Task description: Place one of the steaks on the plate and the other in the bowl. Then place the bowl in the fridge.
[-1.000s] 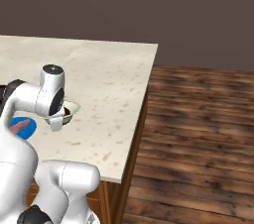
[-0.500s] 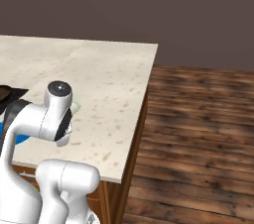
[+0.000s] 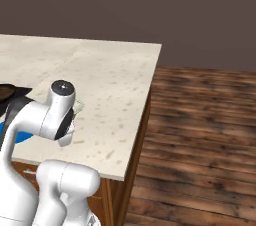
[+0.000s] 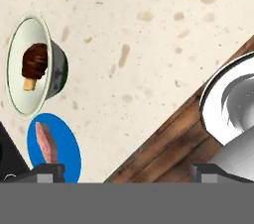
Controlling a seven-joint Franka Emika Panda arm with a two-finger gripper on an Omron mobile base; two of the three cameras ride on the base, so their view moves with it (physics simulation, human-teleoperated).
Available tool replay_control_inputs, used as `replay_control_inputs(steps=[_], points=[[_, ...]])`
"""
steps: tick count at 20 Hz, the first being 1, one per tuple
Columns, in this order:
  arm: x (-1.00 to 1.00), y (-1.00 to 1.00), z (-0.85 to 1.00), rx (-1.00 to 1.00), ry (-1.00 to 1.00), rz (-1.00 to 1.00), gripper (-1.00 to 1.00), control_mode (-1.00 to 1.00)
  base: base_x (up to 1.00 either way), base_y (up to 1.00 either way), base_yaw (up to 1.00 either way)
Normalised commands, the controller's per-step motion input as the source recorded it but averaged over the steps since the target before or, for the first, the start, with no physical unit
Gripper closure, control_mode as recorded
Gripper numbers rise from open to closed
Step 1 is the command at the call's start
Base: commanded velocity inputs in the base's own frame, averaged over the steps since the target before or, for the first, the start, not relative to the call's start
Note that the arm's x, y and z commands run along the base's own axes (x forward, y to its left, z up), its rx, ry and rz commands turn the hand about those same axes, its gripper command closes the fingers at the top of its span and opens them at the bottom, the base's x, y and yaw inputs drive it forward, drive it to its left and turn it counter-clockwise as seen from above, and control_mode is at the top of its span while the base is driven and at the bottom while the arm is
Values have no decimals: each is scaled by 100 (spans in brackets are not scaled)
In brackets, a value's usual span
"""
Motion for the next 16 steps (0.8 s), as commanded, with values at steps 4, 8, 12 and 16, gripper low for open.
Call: replay_control_inputs(steps=[4, 8, 12, 16], points=[[0, 0, 0, 0, 0, 0, -100, 100, -91, -3, 25], [0, 0, 0, 0, 0, 0, -100, 100, -49, 4, 75], [0, 0, 0, 0, 0, 0, -100, 100, 0, 2, 100], [0, 0, 0, 0, 0, 0, -100, 100, 0, 0, 100]])
